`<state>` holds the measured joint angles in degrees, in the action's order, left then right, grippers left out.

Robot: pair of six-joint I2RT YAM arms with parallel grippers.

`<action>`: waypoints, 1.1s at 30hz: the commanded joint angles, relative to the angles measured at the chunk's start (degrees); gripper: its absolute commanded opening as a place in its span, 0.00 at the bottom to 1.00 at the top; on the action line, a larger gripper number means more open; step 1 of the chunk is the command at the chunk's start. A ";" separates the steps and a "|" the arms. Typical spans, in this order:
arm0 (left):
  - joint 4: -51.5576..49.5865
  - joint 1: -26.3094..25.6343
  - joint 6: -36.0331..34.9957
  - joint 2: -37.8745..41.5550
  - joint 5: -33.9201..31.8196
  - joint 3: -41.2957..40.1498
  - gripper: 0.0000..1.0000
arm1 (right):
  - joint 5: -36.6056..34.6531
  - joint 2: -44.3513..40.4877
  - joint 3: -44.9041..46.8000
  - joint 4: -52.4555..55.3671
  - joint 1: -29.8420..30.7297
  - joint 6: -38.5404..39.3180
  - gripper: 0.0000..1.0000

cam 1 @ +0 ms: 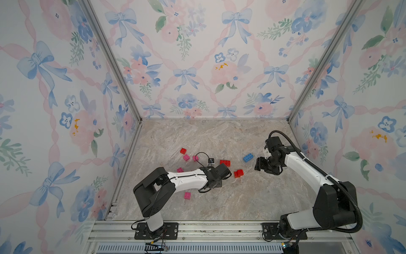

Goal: Assemble the letter v with lego
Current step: Place the lego brick at the center of the board, then pick up the lego brick from the center of the board.

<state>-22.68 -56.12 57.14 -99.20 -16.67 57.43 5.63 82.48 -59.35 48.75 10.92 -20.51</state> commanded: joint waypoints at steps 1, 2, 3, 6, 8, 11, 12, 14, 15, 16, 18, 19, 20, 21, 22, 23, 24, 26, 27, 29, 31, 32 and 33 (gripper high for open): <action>2.02 0.55 -0.40 -2.04 2.43 -0.04 0.06 | -0.67 -2.52 0.82 0.90 -0.02 0.04 0.69; 2.26 0.58 -0.71 -2.37 2.75 -0.12 0.11 | -0.76 -2.75 0.82 1.07 -0.01 0.04 0.69; 2.46 0.67 -1.01 -2.55 3.12 -0.15 0.15 | -0.83 -2.78 0.82 1.25 -0.02 0.03 0.69; 2.67 1.28 -2.22 -2.57 4.17 -0.29 0.28 | -1.05 -2.69 0.60 1.77 -0.01 0.11 0.69; 2.51 1.92 -2.84 -0.98 4.47 -0.30 0.41 | -1.06 -2.64 0.08 2.26 -0.02 0.12 0.69; 2.28 3.46 -4.90 3.04 4.49 -0.35 0.63 | -1.08 -2.92 -0.28 2.56 -0.02 0.12 0.69; 2.11 4.01 -6.07 4.33 4.70 -0.19 0.69 | -1.08 -2.82 -0.25 2.53 -0.02 0.12 0.69; 0.09 6.26 -8.50 6.85 5.40 0.92 0.76 | -1.18 -2.58 -0.38 2.58 -0.02 0.03 0.69; -1.05 7.32 -9.64 7.64 5.36 1.61 0.77 | -1.12 -2.46 -0.34 2.58 0.07 0.03 0.69; -2.78 8.78 -10.99 8.67 4.78 2.57 0.78 | -1.13 -2.32 -0.29 2.39 0.07 -0.05 0.69; -5.09 11.98 -14.11 9.87 3.35 3.87 0.81 | -1.06 -2.15 -0.32 2.25 0.21 -0.14 0.69; -6.01 15.22 -15.56 10.13 3.08 4.40 0.81 | -1.06 -1.98 -0.24 1.99 0.33 -0.14 0.69; -6.24 18.38 -16.86 10.16 3.13 4.65 0.80 | -0.99 -1.73 -0.14 1.75 0.54 -0.23 0.69; -6.15 21.14 -18.10 10.04 3.05 4.85 0.80 | -0.80 -1.41 -0.29 1.61 0.73 -0.22 0.69; -6.20 24.05 -19.91 9.42 2.62 5.44 0.80 | -0.66 -0.97 -0.39 1.61 1.13 -0.19 0.69; -6.11 26.70 -22.28 8.15 1.72 6.57 0.80 | -0.72 -0.63 -0.54 1.59 1.65 -0.15 0.69; -6.06 28.81 -24.90 6.83 1.39 7.91 0.79 | -0.87 -0.50 -0.58 1.57 2.11 -0.14 0.69; -6.09 31.97 -31.86 3.29 1.58 11.75 0.78 | -0.97 -0.11 -0.63 1.54 2.82 -0.22 0.69; -6.06 33.02 -34.89 1.80 2.45 13.34 0.77 | -1.01 -0.05 -0.59 1.51 3.04 -0.26 0.69; -6.03 34.90 -39.46 -0.97 2.25 16.27 0.77 | -1.12 0.05 -0.27 1.19 3.28 -0.39 0.69; -5.63 36.66 -43.51 -3.11 2.63 18.08 0.77 | -1.14 0.13 -0.03 0.95 3.32 -0.55 0.69; -5.69 37.68 -45.47 -4.61 3.70 18.96 0.77 | -1.13 0.15 0.09 0.91 3.32 -0.54 0.69; -5.55 38.26 -46.98 -5.80 4.66 19.55 0.77 | -1.13 0.18 0.14 0.82 3.32 -0.43 0.69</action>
<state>-26.92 -19.31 19.84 -102.35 -13.80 75.00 5.37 81.82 -59.09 49.32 13.74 -20.53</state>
